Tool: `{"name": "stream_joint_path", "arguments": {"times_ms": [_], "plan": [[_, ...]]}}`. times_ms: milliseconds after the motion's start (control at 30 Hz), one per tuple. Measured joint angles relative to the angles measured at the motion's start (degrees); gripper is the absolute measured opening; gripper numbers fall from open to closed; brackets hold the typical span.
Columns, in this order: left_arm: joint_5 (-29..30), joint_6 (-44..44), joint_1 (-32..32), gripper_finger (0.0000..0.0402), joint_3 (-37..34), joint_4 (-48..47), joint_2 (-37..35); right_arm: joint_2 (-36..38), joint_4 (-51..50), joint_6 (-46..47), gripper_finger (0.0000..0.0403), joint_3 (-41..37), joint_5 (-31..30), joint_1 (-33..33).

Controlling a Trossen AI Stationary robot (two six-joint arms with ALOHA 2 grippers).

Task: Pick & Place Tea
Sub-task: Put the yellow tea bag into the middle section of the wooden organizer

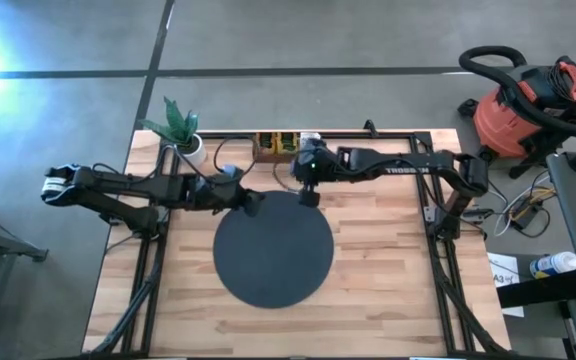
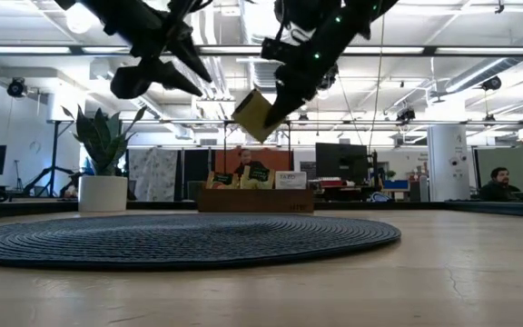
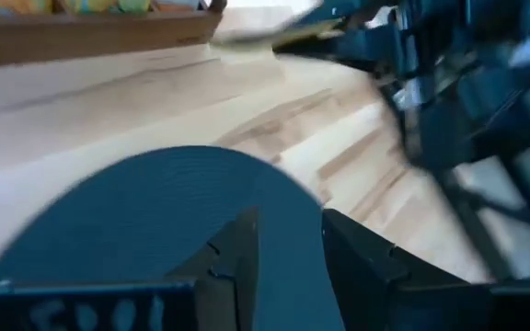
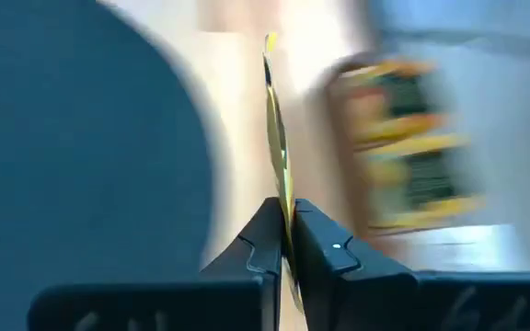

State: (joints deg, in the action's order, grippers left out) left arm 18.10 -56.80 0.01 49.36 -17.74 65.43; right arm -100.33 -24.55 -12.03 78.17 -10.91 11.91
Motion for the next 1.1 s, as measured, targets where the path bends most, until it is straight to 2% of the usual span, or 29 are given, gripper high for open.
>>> {"name": "stream_joint_path", "arguments": {"times_ms": [100, 233, 333, 400, 500, 600, 1100], "plan": [[0.0, -4.5, 1.5, 0.0115, 0.0, 2.6, 0.0, 0.4, 3.3, -7.8, 0.0014, -0.6, -12.0, -2.4], [3.8, -7.7, 4.3, 0.0115, 0.0, 11.3, 0.0, 0.4, 9.2, -13.4, 0.0014, -1.4, -18.4, -4.5], [3.1, -9.7, 6.6, 0.0115, 0.0, 16.6, 0.0, 0.4, 12.9, -16.6, 0.0013, -2.4, -25.1, -5.4], [2.2, -12.0, 7.8, 0.0115, 0.0, 16.4, 0.0, 0.4, 14.5, -18.7, 0.0013, -2.7, -28.9, -5.7], [1.7, -14.5, 9.2, 0.0115, -0.3, 15.9, 0.0, 0.6, 15.1, -19.4, 0.0013, -2.7, -29.4, -5.7], [-1.2, -16.1, 10.5, 0.0115, -1.0, 17.2, 0.1, 0.6, 14.9, -18.8, 0.0013, -2.7, -29.4, -5.6], [-3.1, -24.2, 10.9, 0.0115, -4.7, 24.4, 0.3, 0.6, 14.9, -18.6, 0.0013, -2.7, -29.1, -6.4]]}}
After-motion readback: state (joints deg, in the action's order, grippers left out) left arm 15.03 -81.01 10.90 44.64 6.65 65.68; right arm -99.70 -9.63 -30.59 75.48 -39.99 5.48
